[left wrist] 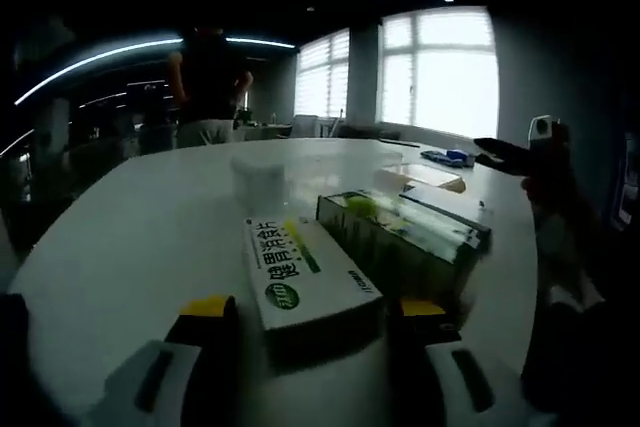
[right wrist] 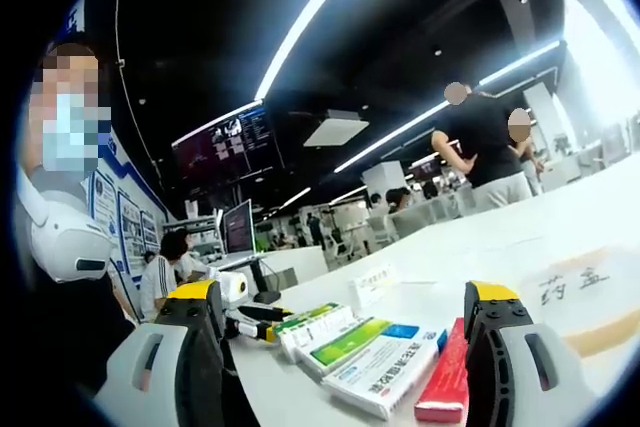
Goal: Arrange the small medicine boxes into an aligned row inside the storage area until every box is upright, visible, and separated from the surrounding clutter.
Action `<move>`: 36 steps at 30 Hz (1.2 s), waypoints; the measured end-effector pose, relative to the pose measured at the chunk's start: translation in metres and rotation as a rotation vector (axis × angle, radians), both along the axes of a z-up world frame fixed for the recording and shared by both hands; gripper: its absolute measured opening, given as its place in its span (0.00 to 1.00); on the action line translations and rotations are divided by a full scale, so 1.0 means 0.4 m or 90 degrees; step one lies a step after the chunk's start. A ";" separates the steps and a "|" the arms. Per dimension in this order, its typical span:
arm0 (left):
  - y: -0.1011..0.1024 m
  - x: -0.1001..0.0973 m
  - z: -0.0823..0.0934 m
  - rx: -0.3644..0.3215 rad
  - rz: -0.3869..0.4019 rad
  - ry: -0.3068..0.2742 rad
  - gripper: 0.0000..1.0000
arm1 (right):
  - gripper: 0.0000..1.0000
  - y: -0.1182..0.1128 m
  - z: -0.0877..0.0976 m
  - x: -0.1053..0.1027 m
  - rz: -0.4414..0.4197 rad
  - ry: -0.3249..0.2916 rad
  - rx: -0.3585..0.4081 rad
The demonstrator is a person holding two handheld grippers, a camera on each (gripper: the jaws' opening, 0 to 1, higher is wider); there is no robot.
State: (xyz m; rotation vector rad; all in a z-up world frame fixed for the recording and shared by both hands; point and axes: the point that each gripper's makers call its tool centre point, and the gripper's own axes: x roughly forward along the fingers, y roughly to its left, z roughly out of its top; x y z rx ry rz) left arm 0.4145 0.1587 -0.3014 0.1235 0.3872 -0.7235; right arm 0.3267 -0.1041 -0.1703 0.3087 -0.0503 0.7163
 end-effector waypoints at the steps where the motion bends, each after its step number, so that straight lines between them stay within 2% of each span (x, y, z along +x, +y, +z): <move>1: 0.001 -0.001 0.002 -0.001 0.000 0.000 0.55 | 0.99 -0.003 0.001 0.000 -0.002 -0.001 0.004; 2: 0.001 -0.003 0.008 -0.009 -0.004 -0.003 0.49 | 0.99 -0.003 0.002 0.000 -0.002 -0.001 0.005; 3: -0.002 -0.005 0.011 -0.015 -0.008 -0.003 0.48 | 0.99 -0.003 0.003 0.000 -0.001 -0.001 0.007; 8: 0.005 -0.011 0.014 -0.018 -0.002 0.002 0.46 | 0.99 -0.004 0.002 0.000 -0.002 -0.001 0.004; 12: 0.009 -0.020 0.023 -0.048 -0.001 0.015 0.45 | 0.99 -0.005 0.001 0.002 -0.001 0.001 0.008; 16: 0.021 -0.028 0.035 -0.060 0.000 0.013 0.44 | 0.99 -0.005 0.005 0.003 0.001 0.001 0.011; 18: 0.003 -0.056 0.044 -0.064 -0.001 0.010 0.44 | 0.99 -0.005 0.004 0.006 -0.001 0.006 0.010; 25: 0.048 -0.033 0.081 -0.106 0.005 0.009 0.43 | 0.99 -0.003 0.004 0.008 0.005 0.012 0.023; 29: 0.077 -0.018 0.119 -0.118 0.017 -0.023 0.43 | 0.99 0.000 0.003 0.009 0.007 0.015 0.022; 31: 0.087 -0.012 0.150 -0.120 0.017 -0.050 0.43 | 0.99 0.002 0.002 0.010 0.008 0.017 0.023; 36: 0.085 -0.017 0.207 -0.132 0.003 -0.087 0.43 | 0.99 0.011 -0.003 0.013 0.013 0.026 0.030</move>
